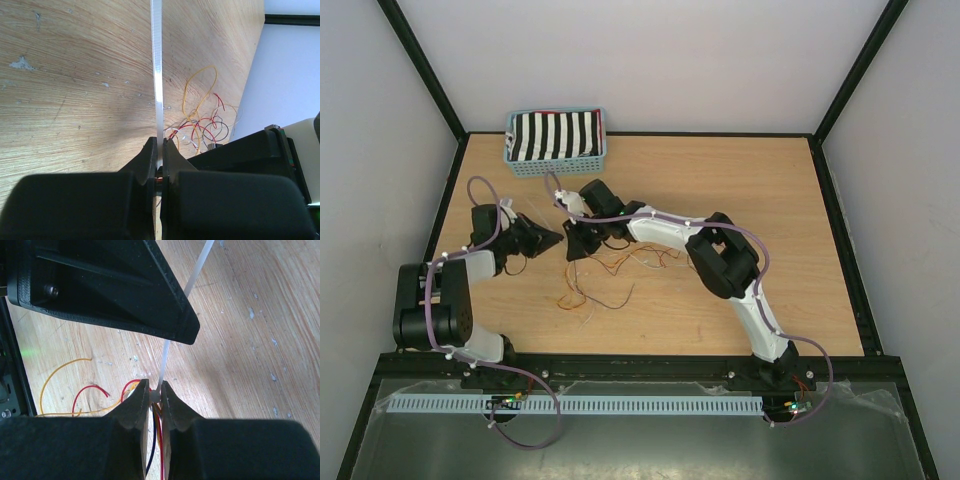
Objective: Zip-tie the wires
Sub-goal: Adjust the ribbon, then place the ribbon at the center of the board.
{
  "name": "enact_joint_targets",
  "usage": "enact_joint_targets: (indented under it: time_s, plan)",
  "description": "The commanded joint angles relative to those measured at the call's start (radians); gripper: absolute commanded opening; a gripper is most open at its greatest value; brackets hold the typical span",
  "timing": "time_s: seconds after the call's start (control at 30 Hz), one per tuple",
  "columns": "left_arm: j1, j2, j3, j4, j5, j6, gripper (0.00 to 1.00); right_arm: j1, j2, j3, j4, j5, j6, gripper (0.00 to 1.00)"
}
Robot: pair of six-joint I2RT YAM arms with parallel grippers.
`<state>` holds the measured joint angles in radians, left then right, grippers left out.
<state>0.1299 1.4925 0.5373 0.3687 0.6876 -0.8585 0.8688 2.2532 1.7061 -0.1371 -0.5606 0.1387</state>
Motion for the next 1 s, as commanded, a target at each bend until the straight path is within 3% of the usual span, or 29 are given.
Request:
enact_joint_targets:
  time_s: [0.0,0.67,0.77,0.97]
  plan:
    - [0.004,-0.016,0.004,0.023,-0.017,0.011,0.0,0.001,-0.067,-0.036,0.0,0.01,-0.014,0.19]
    - [0.022,0.012,0.084,-0.011,-0.056,0.027,0.0,0.004,-0.117,-0.161,0.0,0.046,-0.095,0.21]
    - [0.016,0.011,0.088,-0.012,-0.047,0.039,0.0,0.003,-0.116,-0.143,0.0,0.036,-0.089,0.23]
    - [-0.002,0.01,0.067,-0.011,-0.023,0.058,0.0,0.003,-0.093,-0.031,0.029,-0.011,-0.016,0.4]
